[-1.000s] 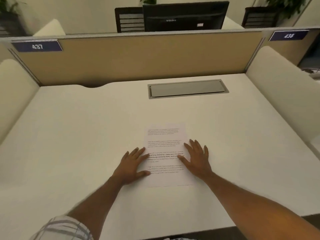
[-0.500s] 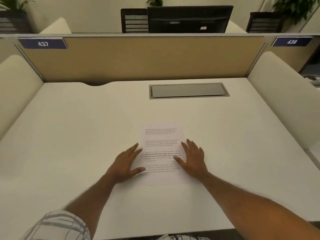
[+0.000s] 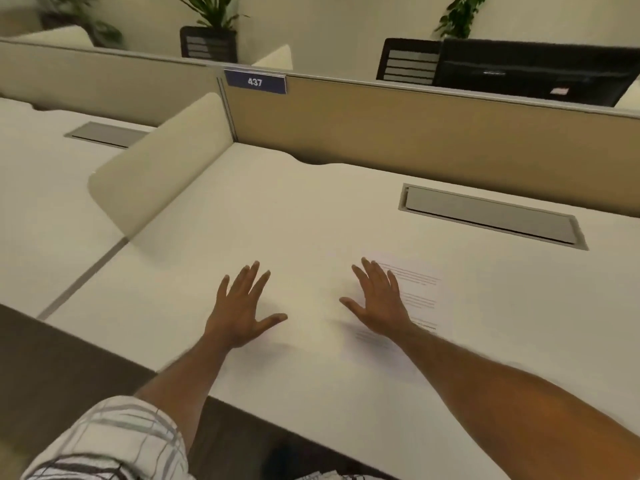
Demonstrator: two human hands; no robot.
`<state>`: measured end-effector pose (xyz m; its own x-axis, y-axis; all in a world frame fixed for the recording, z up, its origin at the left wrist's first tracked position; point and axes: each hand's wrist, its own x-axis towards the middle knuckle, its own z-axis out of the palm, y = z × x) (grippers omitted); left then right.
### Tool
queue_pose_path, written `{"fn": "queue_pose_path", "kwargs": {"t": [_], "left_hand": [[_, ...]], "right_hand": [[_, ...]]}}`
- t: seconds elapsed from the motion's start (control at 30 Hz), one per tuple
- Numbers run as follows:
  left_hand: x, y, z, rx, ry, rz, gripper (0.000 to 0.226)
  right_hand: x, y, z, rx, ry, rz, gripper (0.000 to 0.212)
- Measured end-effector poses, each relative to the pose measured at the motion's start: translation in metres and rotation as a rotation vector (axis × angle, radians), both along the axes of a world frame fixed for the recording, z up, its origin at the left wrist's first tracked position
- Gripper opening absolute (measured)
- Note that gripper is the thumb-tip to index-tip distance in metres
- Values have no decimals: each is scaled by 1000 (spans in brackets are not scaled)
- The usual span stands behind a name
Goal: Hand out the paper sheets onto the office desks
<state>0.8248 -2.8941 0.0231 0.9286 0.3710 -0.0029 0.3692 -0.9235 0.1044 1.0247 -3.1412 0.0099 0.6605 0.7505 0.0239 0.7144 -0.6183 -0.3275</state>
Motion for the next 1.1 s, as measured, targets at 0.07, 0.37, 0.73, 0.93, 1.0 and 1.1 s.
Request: {"fn": "queue_pose_path", "kwargs": {"t": [0.07, 0.37, 0.73, 0.93, 1.0, 1.1], "left_hand": [[-26, 10, 0, 28, 38, 70, 105], [-147, 84, 3, 34, 120, 350, 110], [-327, 231, 14, 40, 83, 610, 113], [-421, 299, 13, 46, 52, 787, 114], [-447, 320, 5, 33, 34, 847, 116], [-481, 358, -7, 21, 31, 911, 117]], "right_hand": [[-13, 24, 2, -21, -16, 65, 88], [-93, 157, 12, -59, -71, 366, 86], [-249, 360, 15, -56, -76, 572, 81], [-331, 471, 10, -56, -68, 726, 88], [-352, 509, 7, -58, -63, 776, 84], [-385, 571, -5, -59, -64, 840, 80]]}}
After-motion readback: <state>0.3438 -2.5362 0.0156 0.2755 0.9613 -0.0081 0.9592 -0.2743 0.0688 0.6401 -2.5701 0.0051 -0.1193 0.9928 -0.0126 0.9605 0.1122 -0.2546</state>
